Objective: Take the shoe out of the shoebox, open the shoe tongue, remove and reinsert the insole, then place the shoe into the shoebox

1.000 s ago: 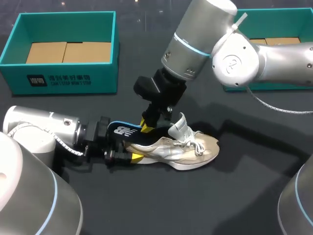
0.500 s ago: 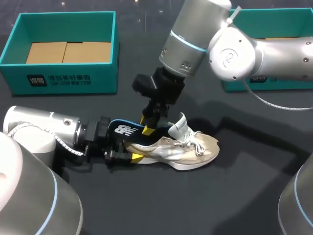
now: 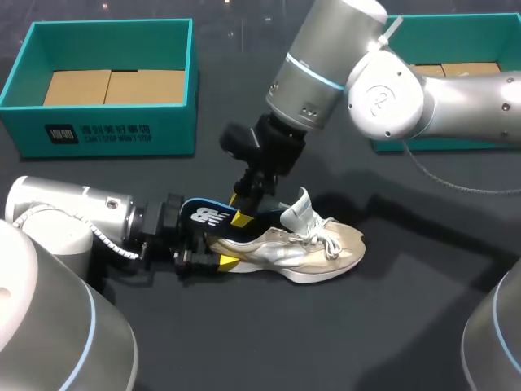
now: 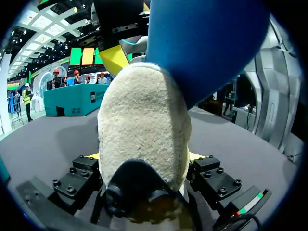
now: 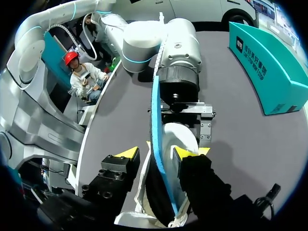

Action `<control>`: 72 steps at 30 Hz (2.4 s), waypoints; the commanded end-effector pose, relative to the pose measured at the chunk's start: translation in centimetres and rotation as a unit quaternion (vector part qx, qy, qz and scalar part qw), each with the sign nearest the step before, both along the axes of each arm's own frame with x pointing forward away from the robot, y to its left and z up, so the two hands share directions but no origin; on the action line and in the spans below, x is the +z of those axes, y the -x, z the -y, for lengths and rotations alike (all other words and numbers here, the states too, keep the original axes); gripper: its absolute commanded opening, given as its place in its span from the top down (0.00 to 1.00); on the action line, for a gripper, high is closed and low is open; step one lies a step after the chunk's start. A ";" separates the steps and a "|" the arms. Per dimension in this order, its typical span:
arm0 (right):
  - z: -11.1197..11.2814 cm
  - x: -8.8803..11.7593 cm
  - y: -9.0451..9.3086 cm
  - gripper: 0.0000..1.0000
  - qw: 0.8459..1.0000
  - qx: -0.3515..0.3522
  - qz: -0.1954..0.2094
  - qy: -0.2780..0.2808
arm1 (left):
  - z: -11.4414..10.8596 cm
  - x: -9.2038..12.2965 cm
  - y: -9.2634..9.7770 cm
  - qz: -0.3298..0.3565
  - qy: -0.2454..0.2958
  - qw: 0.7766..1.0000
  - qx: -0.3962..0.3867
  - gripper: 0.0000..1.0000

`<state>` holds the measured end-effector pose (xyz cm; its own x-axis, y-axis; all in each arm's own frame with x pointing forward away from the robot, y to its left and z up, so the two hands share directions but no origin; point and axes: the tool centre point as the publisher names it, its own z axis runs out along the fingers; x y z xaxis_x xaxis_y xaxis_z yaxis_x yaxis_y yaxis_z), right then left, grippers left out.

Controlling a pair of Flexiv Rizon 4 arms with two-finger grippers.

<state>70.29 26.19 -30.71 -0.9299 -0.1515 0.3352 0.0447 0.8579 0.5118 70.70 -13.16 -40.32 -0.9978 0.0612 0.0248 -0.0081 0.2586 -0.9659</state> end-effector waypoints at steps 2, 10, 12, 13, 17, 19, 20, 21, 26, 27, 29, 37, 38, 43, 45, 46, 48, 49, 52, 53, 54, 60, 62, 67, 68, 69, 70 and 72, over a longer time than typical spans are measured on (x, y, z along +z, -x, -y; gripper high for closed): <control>0.1 -0.7 0.5 0.56 1.000 -0.008 0.000 -0.013 | 0.1 -0.1 0.1 0.000 -0.001 1.000 0.001 1.00; -0.3 -1.3 0.7 0.56 1.000 -0.011 -0.004 -0.021 | 0.1 -0.1 0.1 0.000 -0.001 1.000 0.001 1.00; -0.4 -1.5 0.7 0.56 1.000 -0.011 -0.006 -0.021 | 0.1 -0.1 0.1 0.000 -0.001 1.000 0.001 1.00; -0.4 -1.5 0.7 0.56 1.000 -0.011 -0.006 -0.022 | 0.1 -0.1 0.1 0.000 -0.001 1.000 0.001 1.00; -0.7 -1.8 0.7 0.58 1.000 -0.012 -0.010 -0.025 | 0.1 -0.1 0.1 0.000 -0.001 1.000 0.001 1.00; -0.8 -1.9 0.7 0.60 1.000 -0.011 -0.010 -0.026 | 0.1 -0.1 0.1 0.000 -0.001 1.000 0.001 1.00; -0.9 -1.9 0.7 0.61 1.000 -0.011 -0.010 -0.027 | 0.1 -0.1 0.1 0.000 -0.001 1.000 0.001 1.00; -1.0 -1.9 0.7 0.65 1.000 -0.010 -0.010 -0.027 | 0.1 -0.1 0.1 0.000 -0.001 1.000 0.001 1.00; -1.2 -1.9 0.8 1.00 1.000 -0.010 -0.010 -0.027 | 0.1 -0.1 0.1 0.000 -0.001 1.000 0.001 1.00; -1.2 -1.9 0.9 1.00 1.000 -0.010 -0.010 -0.027 | 0.1 -0.1 0.1 0.000 -0.001 1.000 0.001 1.00; -1.2 -1.9 1.0 1.00 0.999 -0.012 -0.009 -0.030 | 0.1 -0.1 0.1 0.000 -0.001 1.000 0.001 1.00; -1.5 0.4 1.3 1.00 0.999 0.003 0.015 -0.045 | 0.1 -0.1 0.1 0.000 -0.001 1.000 0.001 1.00; -1.6 0.8 1.4 1.00 0.998 0.008 0.017 -0.054 | 0.1 -0.1 0.1 0.000 -0.001 1.000 0.001 1.00; -2.6 2.9 1.6 1.00 0.994 0.033 0.029 -0.097 | 0.1 -0.1 0.1 0.000 -0.001 1.000 0.001 1.00; -2.6 2.9 1.6 1.00 0.994 0.033 0.029 -0.097 | 0.1 -0.1 0.1 0.000 -0.001 1.000 0.001 1.00; -2.6 2.9 1.6 1.00 0.994 0.033 0.029 -0.097 | 0.1 -0.1 0.1 0.000 -0.001 1.000 0.001 1.00; -2.6 2.9 1.6 1.00 0.994 0.033 0.029 -0.097 | 0.1 -0.1 0.1 0.000 -0.001 1.000 0.001 1.00; -2.6 2.9 1.6 1.00 0.994 0.033 0.029 -0.097 | 0.1 -0.1 0.1 0.000 -0.001 1.000 0.001 1.00; -2.6 2.9 1.6 1.00 0.994 0.033 0.029 -0.097 | 0.1 -0.1 0.1 0.000 -0.001 1.000 0.001 1.00; -2.6 2.9 1.6 1.00 0.994 0.033 0.029 -0.097 | 0.1 -0.1 0.1 0.000 -0.001 1.000 0.001 1.00; -2.6 2.9 1.6 1.00 0.994 0.033 0.029 -0.097 | 0.1 -0.1 0.1 0.000 -0.001 1.000 0.001 1.00; -3.9 4.7 1.2 1.00 0.990 0.045 0.030 -0.132 | 0.1 -0.1 0.1 0.000 -0.001 1.000 0.001 1.00; -4.4 6.2 0.7 1.00 0.988 0.051 0.032 -0.144 | 0.1 -0.1 0.1 0.000 -0.001 1.000 0.001 1.00; -4.1 10.1 -0.5 1.00 0.979 0.047 0.030 -0.196 | 0.1 -0.1 0.1 0.000 -0.001 1.000 0.001 1.00; -4.0 11.1 -0.7 1.00 0.974 0.039 0.024 -0.223 | 0.1 -0.1 0.1 0.000 -0.001 1.000 0.001 1.00; -3.7 12.1 -1.0 1.00 0.968 0.022 0.004 -0.250 | 0.1 -0.1 0.1 0.000 -0.001 1.000 0.001 1.00; -3.4 12.9 -1.3 1.00 0.963 0.020 -0.009 -0.270 | 0.1 -0.1 0.1 0.000 -0.001 1.000 0.001 1.00; -3.4 12.9 -1.3 1.00 0.963 0.020 -0.009 -0.270 | 0.1 -0.1 0.1 0.000 -0.001 1.000 0.001 1.00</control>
<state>71.58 31.37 -17.56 -0.9162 -0.3413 0.2099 -0.0032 0.5300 0.8480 70.70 -13.17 -40.32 -0.9978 0.0611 0.0248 -0.0081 0.2587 -0.9659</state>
